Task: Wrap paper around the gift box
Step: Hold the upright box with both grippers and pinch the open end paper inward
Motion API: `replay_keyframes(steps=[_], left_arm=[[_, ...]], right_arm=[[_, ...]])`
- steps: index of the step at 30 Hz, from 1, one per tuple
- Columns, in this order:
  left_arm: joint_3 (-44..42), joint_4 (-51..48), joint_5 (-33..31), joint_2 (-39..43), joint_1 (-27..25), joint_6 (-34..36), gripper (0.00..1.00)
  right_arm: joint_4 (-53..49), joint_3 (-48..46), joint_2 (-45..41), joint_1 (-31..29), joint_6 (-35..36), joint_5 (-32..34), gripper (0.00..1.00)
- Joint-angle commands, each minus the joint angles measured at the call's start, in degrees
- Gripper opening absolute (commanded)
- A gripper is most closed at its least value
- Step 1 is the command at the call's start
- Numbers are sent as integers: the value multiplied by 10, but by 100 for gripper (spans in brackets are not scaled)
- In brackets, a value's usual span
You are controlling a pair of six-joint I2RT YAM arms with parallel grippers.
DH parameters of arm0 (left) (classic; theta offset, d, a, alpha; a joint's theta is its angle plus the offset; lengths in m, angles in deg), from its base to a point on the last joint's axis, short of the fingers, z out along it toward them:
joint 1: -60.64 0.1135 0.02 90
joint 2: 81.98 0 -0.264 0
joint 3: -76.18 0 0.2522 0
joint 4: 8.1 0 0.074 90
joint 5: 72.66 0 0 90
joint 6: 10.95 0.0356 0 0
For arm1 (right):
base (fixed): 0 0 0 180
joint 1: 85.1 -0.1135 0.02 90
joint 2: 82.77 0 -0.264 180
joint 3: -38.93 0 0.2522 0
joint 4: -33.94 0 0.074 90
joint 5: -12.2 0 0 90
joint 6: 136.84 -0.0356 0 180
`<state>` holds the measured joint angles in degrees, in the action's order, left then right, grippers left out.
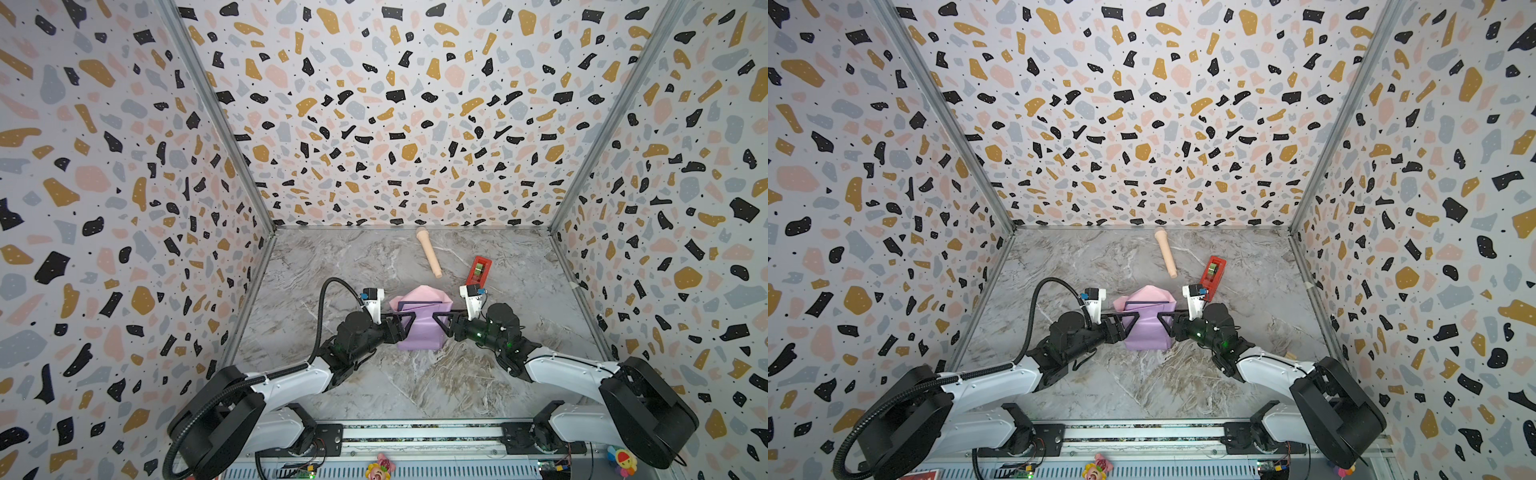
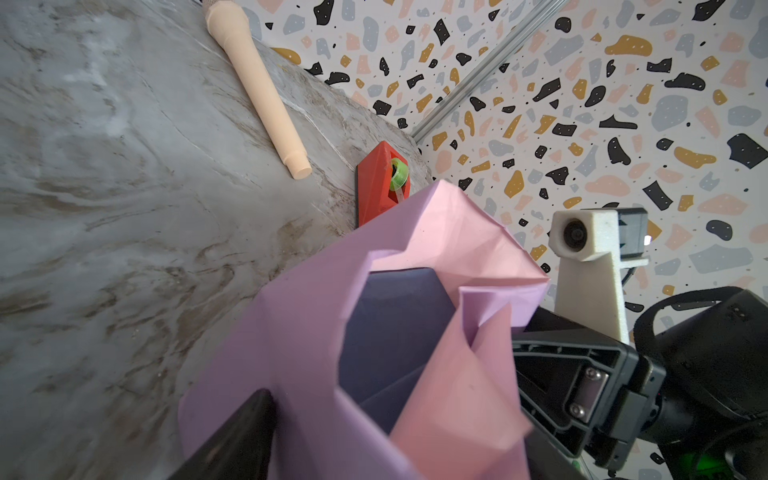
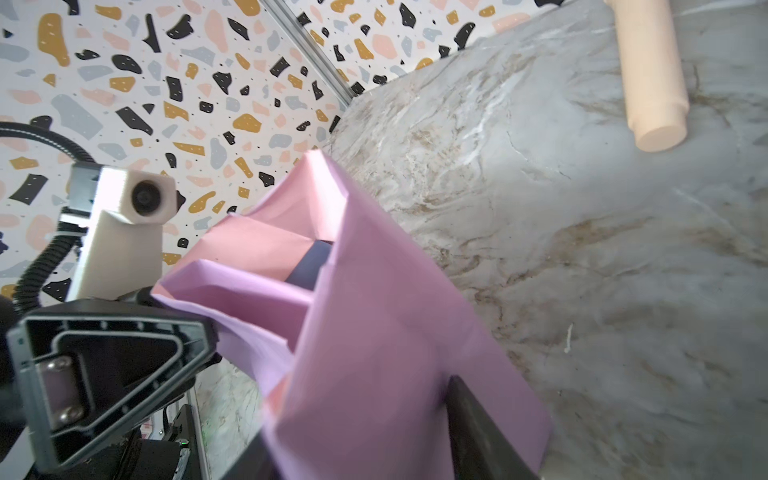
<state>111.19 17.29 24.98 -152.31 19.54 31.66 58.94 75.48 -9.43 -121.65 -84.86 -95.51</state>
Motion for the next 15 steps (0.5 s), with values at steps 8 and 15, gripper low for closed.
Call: replay_keyframes(steps=[8,15], left_arm=[[30,-76,-82,3,2,39,87],[46,-113,-97,-8,23,77,88]], right_arm=[[-73,5,-9,-21,27,29,50],[-91,19,-13,-21,41,38,52]])
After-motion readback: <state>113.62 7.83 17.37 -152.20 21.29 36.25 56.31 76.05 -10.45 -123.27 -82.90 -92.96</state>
